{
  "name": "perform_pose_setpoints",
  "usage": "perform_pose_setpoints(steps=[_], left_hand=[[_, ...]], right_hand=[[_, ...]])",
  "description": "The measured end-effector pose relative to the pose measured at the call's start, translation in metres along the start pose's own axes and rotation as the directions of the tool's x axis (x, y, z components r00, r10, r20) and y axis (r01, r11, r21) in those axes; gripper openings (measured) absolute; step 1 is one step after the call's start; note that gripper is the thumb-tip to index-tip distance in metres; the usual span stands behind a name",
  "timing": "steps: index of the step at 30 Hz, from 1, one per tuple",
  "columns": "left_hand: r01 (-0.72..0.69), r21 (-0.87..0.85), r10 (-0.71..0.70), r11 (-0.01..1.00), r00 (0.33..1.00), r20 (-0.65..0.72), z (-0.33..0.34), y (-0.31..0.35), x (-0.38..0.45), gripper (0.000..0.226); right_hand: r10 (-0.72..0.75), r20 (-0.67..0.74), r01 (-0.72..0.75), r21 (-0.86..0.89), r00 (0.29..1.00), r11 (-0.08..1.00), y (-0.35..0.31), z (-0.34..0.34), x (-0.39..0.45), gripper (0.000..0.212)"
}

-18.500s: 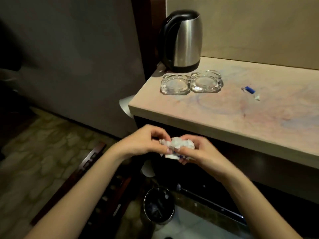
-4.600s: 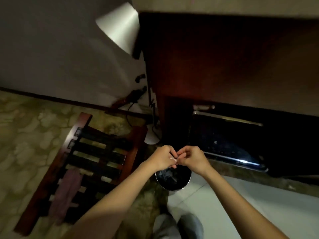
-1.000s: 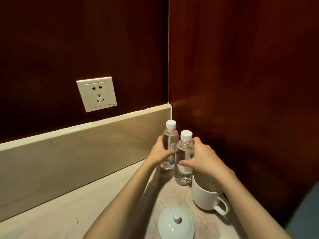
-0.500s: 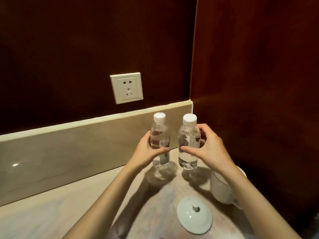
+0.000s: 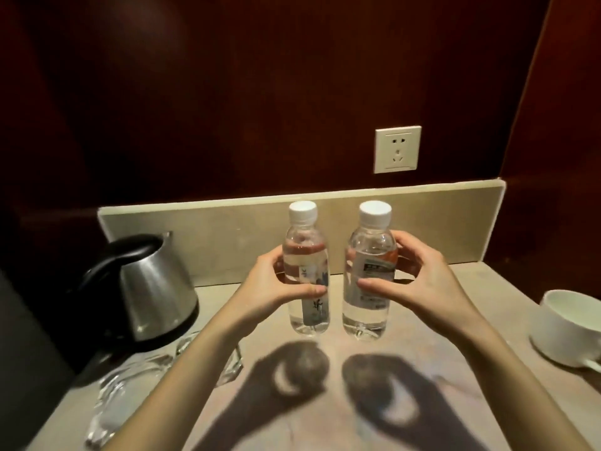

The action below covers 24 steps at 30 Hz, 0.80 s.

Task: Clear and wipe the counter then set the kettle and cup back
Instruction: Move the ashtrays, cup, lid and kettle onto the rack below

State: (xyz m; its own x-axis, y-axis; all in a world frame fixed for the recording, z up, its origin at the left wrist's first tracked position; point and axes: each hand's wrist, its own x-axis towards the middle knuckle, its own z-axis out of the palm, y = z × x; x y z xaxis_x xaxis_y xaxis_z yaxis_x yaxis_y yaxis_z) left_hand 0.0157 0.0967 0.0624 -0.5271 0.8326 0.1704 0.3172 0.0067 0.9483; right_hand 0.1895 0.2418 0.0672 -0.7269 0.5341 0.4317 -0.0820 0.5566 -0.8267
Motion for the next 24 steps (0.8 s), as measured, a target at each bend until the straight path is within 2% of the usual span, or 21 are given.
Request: perform_pose_setpoints(steps=[7, 13, 17, 24], left_hand=[[0.023, 0.02, -0.021, 1.0, 0.995, -0.095, -0.057, 0.005, -0.099, 0.06], [0.07, 0.028, -0.064, 0.997, 0.982, -0.178, -0.075, 0.01, -0.187, 0.065], [0.113, 0.027, -0.102, 0.993, 0.961, -0.256, -0.08, 0.009, -0.253, 0.06], [0.153, -0.042, -0.159, 0.987, 0.939, -0.306, -0.085, -0.004, -0.341, 0.061]], right_hand=[[-0.074, 0.134, 0.061, 0.097, 0.988, 0.993, -0.038, 0.061, -0.037, 0.06], [-0.145, 0.254, 0.104, 0.167, 0.956, 0.98, -0.074, 0.102, -0.076, 0.056], [-0.168, 0.337, 0.093, 0.228, 0.926, 0.969, -0.095, 0.128, -0.112, 0.056], [-0.122, 0.414, 0.018, 0.246, 0.902, 0.969, -0.116, 0.17, -0.18, 0.064]])
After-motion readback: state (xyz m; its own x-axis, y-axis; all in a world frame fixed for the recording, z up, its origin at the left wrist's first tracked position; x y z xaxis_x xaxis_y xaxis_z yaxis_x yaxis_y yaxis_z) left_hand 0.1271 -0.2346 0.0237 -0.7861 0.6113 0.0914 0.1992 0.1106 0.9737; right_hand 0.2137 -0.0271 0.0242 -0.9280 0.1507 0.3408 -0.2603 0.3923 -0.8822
